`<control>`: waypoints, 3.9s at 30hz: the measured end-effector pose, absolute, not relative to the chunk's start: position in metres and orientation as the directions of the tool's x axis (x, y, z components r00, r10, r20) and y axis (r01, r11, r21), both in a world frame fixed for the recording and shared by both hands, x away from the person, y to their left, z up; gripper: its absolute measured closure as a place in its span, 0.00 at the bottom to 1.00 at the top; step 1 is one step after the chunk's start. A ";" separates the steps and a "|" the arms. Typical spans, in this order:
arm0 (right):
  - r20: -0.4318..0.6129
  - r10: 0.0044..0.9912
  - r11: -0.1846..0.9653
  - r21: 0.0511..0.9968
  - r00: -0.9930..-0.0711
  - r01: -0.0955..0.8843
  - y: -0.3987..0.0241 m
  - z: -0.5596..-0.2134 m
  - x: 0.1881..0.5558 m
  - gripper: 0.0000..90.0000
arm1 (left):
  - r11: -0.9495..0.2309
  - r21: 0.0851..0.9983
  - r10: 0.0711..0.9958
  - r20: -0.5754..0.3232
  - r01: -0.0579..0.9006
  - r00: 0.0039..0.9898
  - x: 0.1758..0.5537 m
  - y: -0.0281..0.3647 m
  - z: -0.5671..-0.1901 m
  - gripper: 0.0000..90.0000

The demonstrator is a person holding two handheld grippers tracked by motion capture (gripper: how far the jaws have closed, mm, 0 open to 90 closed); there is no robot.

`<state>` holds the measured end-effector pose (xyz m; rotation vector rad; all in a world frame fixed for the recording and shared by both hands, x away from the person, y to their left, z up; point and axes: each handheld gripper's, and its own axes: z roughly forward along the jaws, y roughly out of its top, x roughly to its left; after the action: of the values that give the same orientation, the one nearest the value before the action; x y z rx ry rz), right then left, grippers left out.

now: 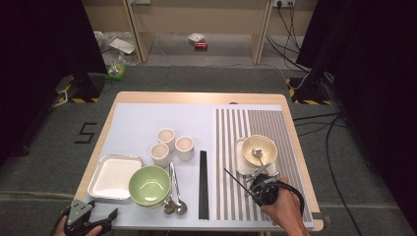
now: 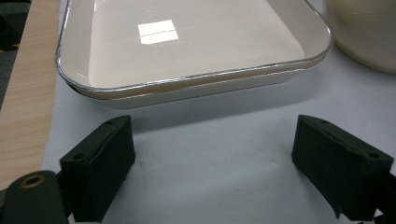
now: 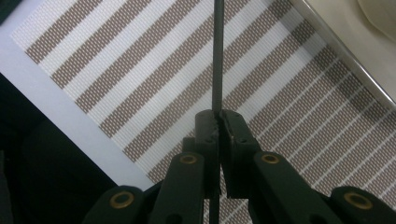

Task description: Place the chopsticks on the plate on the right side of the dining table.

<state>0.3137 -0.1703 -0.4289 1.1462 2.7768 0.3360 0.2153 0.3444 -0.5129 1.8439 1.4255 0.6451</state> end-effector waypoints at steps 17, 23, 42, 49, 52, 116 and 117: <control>-0.010 0.736 0.656 0.259 -0.677 0.709 -0.204 -0.427 0.299 0.96 | -0.141 0.773 0.962 -0.041 0.618 0.272 0.215 0.344 -0.512 0.13; -0.012 0.749 0.642 0.263 -0.663 0.720 -0.217 -0.426 0.293 0.96 | -0.140 0.775 0.962 -0.040 0.616 0.269 0.216 0.344 -0.512 0.13; 0.001 0.808 0.568 0.267 -0.589 0.779 -0.264 -0.429 0.286 0.96 | -0.140 0.776 0.963 -0.038 0.615 0.266 0.216 0.344 -0.512 0.13; 0.008 0.837 0.526 0.265 -0.548 0.808 -0.282 -0.430 0.287 0.96 | -0.139 0.776 0.964 -0.037 0.615 0.265 0.216 0.344 -0.512 0.13; 0.010 0.850 0.506 0.266 -0.527 0.821 -0.289 -0.428 0.289 0.96 | -0.141 0.773 0.963 -0.039 0.618 0.268 0.216 0.344 -0.512 0.13; -0.016 0.923 0.380 0.194 -0.384 0.905 -0.260 -0.428 0.423 0.96 | -0.144 0.772 0.962 -0.036 0.619 0.270 0.216 0.344 -0.512 0.13; -0.015 0.922 0.382 0.195 -0.387 0.903 -0.259 -0.429 0.424 0.96 | -0.142 0.774 0.962 -0.039 0.616 0.271 0.216 0.344 -0.512 0.13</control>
<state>0.4243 -0.2586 -0.4286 1.6658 2.5091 0.2341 0.2163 0.3441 -0.5121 1.8496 1.4277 0.6333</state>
